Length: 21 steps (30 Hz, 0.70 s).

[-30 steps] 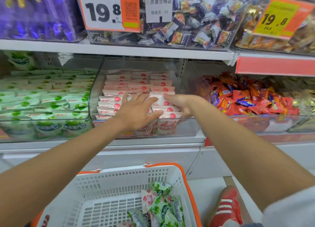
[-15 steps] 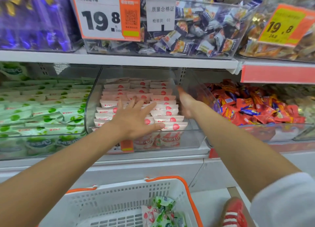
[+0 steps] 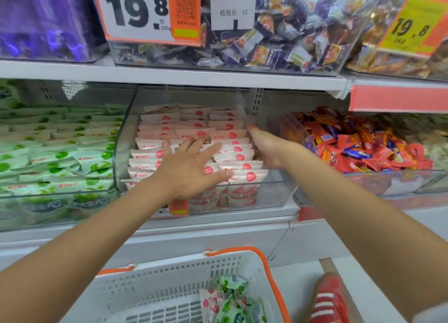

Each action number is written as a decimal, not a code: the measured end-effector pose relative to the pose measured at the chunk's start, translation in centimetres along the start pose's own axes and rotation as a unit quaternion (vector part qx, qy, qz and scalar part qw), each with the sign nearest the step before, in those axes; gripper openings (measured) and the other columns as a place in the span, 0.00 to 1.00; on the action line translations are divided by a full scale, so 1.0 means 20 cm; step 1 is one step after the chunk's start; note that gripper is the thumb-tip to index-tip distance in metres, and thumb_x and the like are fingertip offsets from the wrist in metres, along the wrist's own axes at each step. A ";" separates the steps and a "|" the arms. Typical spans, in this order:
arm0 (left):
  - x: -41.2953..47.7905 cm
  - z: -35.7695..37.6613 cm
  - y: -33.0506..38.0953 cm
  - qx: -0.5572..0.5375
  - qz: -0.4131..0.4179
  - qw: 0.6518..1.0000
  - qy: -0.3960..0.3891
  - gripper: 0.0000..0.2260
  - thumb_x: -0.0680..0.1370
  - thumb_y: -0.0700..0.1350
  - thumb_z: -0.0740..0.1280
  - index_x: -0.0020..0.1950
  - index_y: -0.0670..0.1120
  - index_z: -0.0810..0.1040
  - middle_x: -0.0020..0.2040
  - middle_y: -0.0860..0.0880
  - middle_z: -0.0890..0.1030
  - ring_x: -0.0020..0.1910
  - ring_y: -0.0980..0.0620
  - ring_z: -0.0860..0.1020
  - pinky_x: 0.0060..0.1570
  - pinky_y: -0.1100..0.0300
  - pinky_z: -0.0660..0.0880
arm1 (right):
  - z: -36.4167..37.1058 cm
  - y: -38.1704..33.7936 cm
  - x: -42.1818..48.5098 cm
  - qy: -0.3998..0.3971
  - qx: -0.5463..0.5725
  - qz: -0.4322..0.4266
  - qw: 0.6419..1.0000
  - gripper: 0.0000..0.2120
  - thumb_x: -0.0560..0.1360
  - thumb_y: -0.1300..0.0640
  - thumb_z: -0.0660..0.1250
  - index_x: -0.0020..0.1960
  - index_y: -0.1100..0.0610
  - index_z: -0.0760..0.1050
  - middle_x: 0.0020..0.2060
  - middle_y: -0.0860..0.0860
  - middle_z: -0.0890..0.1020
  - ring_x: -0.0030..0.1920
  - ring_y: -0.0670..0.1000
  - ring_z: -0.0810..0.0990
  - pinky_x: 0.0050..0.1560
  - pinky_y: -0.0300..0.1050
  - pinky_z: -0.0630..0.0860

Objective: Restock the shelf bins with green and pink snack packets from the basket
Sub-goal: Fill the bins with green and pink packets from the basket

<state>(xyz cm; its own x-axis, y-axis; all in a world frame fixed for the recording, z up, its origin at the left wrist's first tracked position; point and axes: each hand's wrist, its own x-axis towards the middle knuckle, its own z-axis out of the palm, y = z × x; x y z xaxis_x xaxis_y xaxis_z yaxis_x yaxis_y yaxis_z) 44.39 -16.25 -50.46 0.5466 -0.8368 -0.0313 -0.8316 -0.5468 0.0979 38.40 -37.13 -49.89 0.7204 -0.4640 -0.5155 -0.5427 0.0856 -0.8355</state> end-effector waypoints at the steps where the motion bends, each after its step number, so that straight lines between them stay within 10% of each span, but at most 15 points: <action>1: 0.00 0.00 0.00 -0.002 -0.001 1.000 0.001 0.36 0.73 0.75 0.44 0.78 0.63 0.46 0.81 0.52 0.45 0.79 0.49 0.45 0.72 0.33 0.40 | -0.01 0.02 -0.04 -0.032 -0.040 0.038 0.998 0.34 0.76 0.28 0.49 0.60 0.54 0.77 0.55 0.57 0.83 0.53 0.57 0.82 0.59 0.58 0.76; 9: -0.02 -0.04 0.01 -0.040 -0.005 0.999 0.027 0.35 0.74 0.74 0.53 0.78 0.62 0.55 0.80 0.51 0.53 0.79 0.48 0.50 0.73 0.35 0.41 | 0.14 0.03 -0.33 0.044 -0.135 0.013 0.990 0.28 0.81 0.36 0.44 0.57 0.55 0.74 0.42 0.53 0.81 0.38 0.54 0.80 0.47 0.55 0.79; 14: -0.20 -0.09 0.09 -0.081 0.033 0.974 0.208 0.08 0.76 0.55 0.63 0.51 0.54 0.77 0.52 0.53 0.80 0.56 0.49 0.76 0.56 0.50 0.71 | 0.20 0.12 -0.47 0.310 -0.314 -0.259 0.859 0.11 0.78 0.54 0.62 0.55 0.60 0.76 0.54 0.58 0.79 0.55 0.59 0.77 0.53 0.49 0.72; 16: -0.33 -0.04 0.13 -0.110 0.016 0.970 0.214 0.04 0.75 0.50 0.63 0.42 0.52 0.75 0.40 0.53 0.80 0.44 0.48 0.78 0.41 0.54 0.72 | 0.29 0.20 -0.56 0.302 -0.328 -0.308 0.840 0.04 0.74 0.58 0.64 0.47 0.56 0.77 0.46 0.53 0.80 0.48 0.55 0.78 0.45 0.47 0.71; 21: -0.64 0.33 0.09 -0.140 -0.071 0.985 0.065 0.03 0.74 0.49 0.65 0.42 0.52 0.74 0.42 0.51 0.81 0.45 0.47 0.79 0.38 0.57 0.70 | 0.55 0.63 -0.67 0.188 -0.349 -0.319 0.861 0.01 0.73 0.59 0.64 0.44 0.55 0.74 0.34 0.50 0.77 0.39 0.55 0.76 0.39 0.48 0.72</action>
<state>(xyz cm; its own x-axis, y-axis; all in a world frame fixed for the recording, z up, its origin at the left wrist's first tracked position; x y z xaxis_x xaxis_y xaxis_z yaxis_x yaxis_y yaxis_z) 35.19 -6.66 -56.50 0.6789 -0.7316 0.0623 -0.6959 -0.6140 0.3725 26.60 -20.13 -55.58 0.8486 -0.4836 0.2143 -0.3097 -0.7826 -0.5400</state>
